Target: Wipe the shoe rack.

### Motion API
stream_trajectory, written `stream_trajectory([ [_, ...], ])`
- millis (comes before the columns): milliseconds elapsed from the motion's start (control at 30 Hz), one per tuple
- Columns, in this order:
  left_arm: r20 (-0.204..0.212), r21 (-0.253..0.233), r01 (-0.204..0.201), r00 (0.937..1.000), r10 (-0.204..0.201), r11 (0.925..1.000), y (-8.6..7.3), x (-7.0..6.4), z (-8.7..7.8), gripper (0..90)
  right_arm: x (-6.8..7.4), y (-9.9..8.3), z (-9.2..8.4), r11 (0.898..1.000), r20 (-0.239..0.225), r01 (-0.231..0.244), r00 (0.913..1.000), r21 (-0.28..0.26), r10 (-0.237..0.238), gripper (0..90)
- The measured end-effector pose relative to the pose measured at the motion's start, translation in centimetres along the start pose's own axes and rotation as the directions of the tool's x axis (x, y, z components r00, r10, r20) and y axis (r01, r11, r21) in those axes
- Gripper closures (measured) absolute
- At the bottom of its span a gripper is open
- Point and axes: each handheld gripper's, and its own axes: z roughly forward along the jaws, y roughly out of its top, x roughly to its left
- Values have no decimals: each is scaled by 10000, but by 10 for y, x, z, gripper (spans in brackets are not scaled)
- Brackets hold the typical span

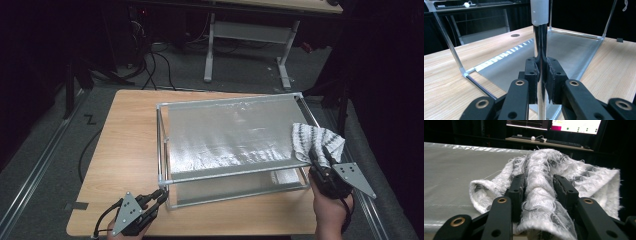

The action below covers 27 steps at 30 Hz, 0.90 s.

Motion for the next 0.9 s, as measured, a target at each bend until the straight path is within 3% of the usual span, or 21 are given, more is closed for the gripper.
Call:
stream_trajectory([
  [267,9,-28,-79,10000,79,10000,0,0,0,801,24,1,0,9999,-601,-107,9981,-65,103,628],
  [300,-15,-35,-93,10000,93,10000,-1,0,0,800,34,2,-1,9998,-845,-153,9963,-103,144,631],
  [333,-15,-35,-93,10000,93,10000,-1,0,0,800,34,2,-1,9998,-845,-153,9963,-103,144,631],
  [367,-25,-36,-104,9999,104,9999,-1,0,0,800,46,3,-2,9999,-1109,-16,9938,-119,2,634],
  [400,-25,-36,-104,9999,104,9999,-1,0,0,800,46,3,-2,9999,-1109,-16,9938,-119,2,634],
  [433,-34,-35,-106,9999,106,9999,-1,0,0,800,58,4,-4,9998,-1396,131,9901,-156,-151,639],
  [467,-34,-35,-106,9999,106,9999,-1,0,0,800,58,4,-4,9998,-1396,131,9901,-156,-151,639],
  [567,-42,-38,-110,9999,109,9999,-1,-1,0,800,87,6,-7,9988,-2090,401,9769,-294,-454,643],
  [600,-42,-38,-110,9999,109,9999,-1,-1,0,799,87,6,-7,9988,-2090,401,9769,-294,-454,643],
  [633,-55,-45,-105,9999,105,9999,-1,-1,0,799,102,7,-10,9978,-2461,571,9672,-329,-635,643],
  [667,-55,-45,-105,9999,105,9999,-1,-1,0,799,102,7,-10,9978,-2461,571,9672,-329,-635,643],
  [700,-58,-43,-107,9999,107,9999,-1,-1,0,799,118,8,-12,9972,-2837,650,9561,-378,-731,644],
  [733,-58,-43,-107,9999,107,9999,-1,-1,0,800,118,8,-12,9972,-2837,650,9561,-378,-731,644],
  [767,-64,-37,-120,9999,120,9999,-1,-1,0,800,133,11,-13,9962,-3151,773,9451,-407,-862,645],
  [800,-64,-37,-120,9999,120,9999,-1,-1,0,799,133,11,-13,9962,-3151,773,9451,-407,-862,645],
  [833,-69,-39,-119,9999,119,9999,-1,-1,0,799,141,12,-14,9962,-3344,790,9384,-377,-871,645],
  [867,-74,-34,-120,9999,120,9999,-1,-1,0,799,155,14,-15,9952,-3740,890,9223,-396,-974,645],
  [900,-80,-37,-123,9999,122,9999,-1,-1,0,800,162,16,-15,9940,-3890,1000,9147,-438,-1091,645],
])
